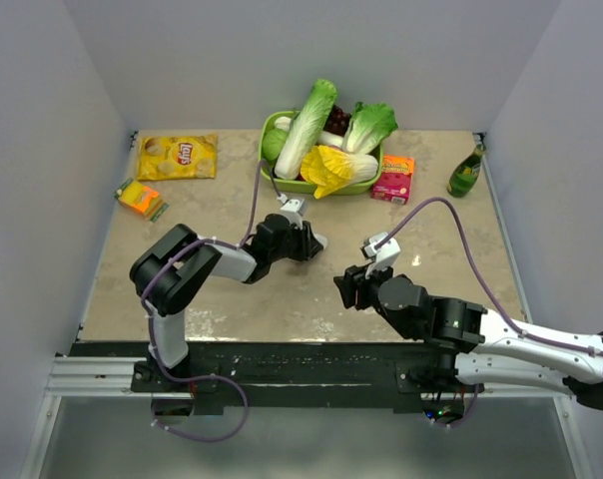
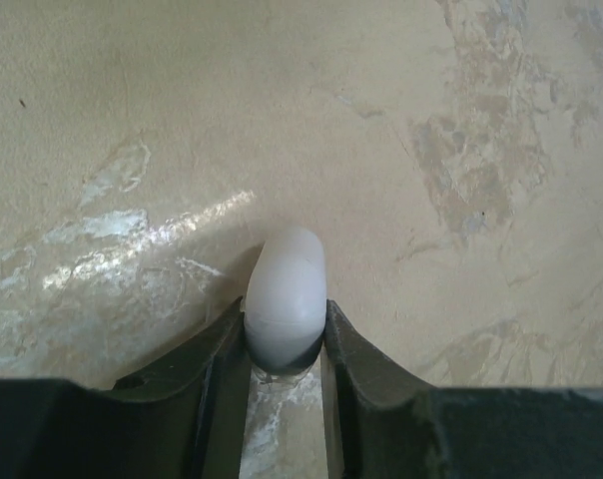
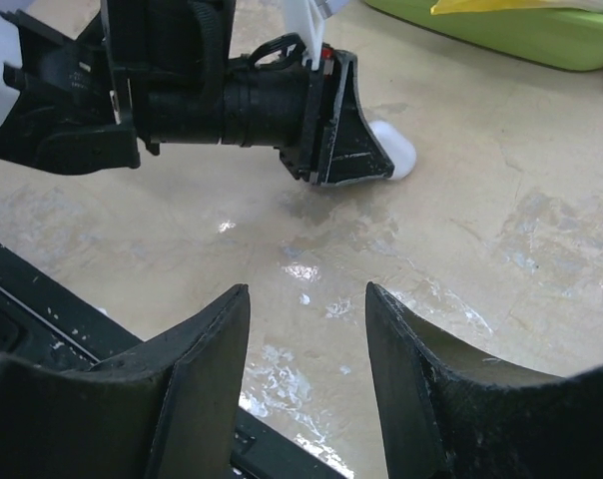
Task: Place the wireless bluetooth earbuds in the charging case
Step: Place the charging case at the center of the board, then reset both arms
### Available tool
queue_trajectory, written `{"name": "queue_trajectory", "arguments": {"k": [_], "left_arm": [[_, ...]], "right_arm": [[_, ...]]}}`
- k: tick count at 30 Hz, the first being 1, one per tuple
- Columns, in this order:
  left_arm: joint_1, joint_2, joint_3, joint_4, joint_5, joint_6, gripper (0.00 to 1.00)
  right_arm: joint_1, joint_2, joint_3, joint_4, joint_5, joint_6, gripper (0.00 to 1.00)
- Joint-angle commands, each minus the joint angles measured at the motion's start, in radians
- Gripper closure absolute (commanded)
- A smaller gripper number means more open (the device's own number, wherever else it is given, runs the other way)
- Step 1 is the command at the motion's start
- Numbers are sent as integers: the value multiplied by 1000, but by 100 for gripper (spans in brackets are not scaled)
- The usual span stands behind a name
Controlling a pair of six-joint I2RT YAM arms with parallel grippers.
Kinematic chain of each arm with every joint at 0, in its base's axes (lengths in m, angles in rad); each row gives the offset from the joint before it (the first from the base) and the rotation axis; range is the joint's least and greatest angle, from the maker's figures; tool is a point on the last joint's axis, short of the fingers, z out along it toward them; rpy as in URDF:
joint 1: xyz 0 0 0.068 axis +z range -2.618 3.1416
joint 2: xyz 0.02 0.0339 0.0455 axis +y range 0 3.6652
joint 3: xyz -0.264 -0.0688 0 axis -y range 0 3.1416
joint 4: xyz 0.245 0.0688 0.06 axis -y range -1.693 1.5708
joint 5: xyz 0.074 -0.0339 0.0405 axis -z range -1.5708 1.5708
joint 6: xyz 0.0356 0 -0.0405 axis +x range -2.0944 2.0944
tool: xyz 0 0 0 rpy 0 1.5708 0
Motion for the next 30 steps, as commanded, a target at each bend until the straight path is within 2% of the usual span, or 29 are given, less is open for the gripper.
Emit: {"name": "queue_trajectory", "arguments": {"k": [1, 3, 4, 7, 12, 13, 14, 18, 21, 30], "left_arm": [[4, 42, 48, -17, 30, -9, 98], [4, 47, 36, -17, 30, -7, 89], [4, 42, 28, -11, 25, -6, 74], [7, 7, -4, -15, -6, -3, 49], [12, -154, -67, -81, -125, 3, 34], [12, -191, -75, -115, -131, 3, 24], [12, -266, -86, -130, -180, 5, 0], [12, -439, -93, -294, -352, -16, 0], [12, -539, -101, -342, -441, -53, 0], [12, -754, -153, -423, -570, -259, 0]], "right_arm": [[1, -16, 33, 0, 31, 26, 47], [0, -39, 27, 3, 36, 26, 46], [-2, -48, 20, 11, 37, 23, 46], [0, -82, 8, 19, 50, 18, 46], [0, -81, 22, -17, 76, 24, 46], [0, -74, 25, -21, 82, 26, 46], [0, -76, 26, -21, 94, 29, 46], [0, -74, 25, -14, 131, 29, 45], [0, -70, 16, 6, 149, 27, 44], [0, -15, 2, 26, 136, 43, 43]]}}
